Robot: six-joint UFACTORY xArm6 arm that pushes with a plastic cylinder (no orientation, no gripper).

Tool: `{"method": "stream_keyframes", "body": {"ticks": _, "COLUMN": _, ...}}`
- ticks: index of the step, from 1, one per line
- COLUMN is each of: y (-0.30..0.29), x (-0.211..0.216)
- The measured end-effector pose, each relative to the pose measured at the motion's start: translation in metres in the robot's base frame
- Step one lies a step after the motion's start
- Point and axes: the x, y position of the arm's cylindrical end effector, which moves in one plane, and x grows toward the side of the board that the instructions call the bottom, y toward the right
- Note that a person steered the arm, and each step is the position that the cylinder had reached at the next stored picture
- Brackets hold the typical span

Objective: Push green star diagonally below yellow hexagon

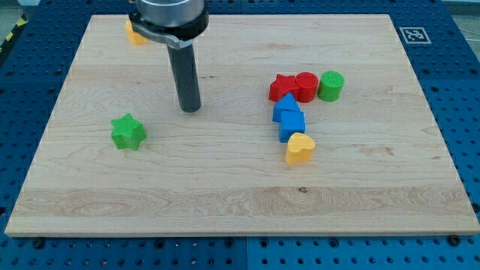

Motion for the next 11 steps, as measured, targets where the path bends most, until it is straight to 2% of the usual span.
{"method": "stream_keyframes", "body": {"ticks": 3, "y": -0.009, "x": 0.122}}
{"method": "stream_keyframes", "body": {"ticks": 4, "y": -0.061, "x": 0.144}}
{"method": "stream_keyframes", "body": {"ticks": 5, "y": -0.119, "x": 0.122}}
{"method": "stream_keyframes", "body": {"ticks": 6, "y": -0.139, "x": 0.085}}
{"method": "stream_keyframes", "body": {"ticks": 7, "y": -0.131, "x": 0.066}}
{"method": "stream_keyframes", "body": {"ticks": 11, "y": -0.074, "x": 0.057}}
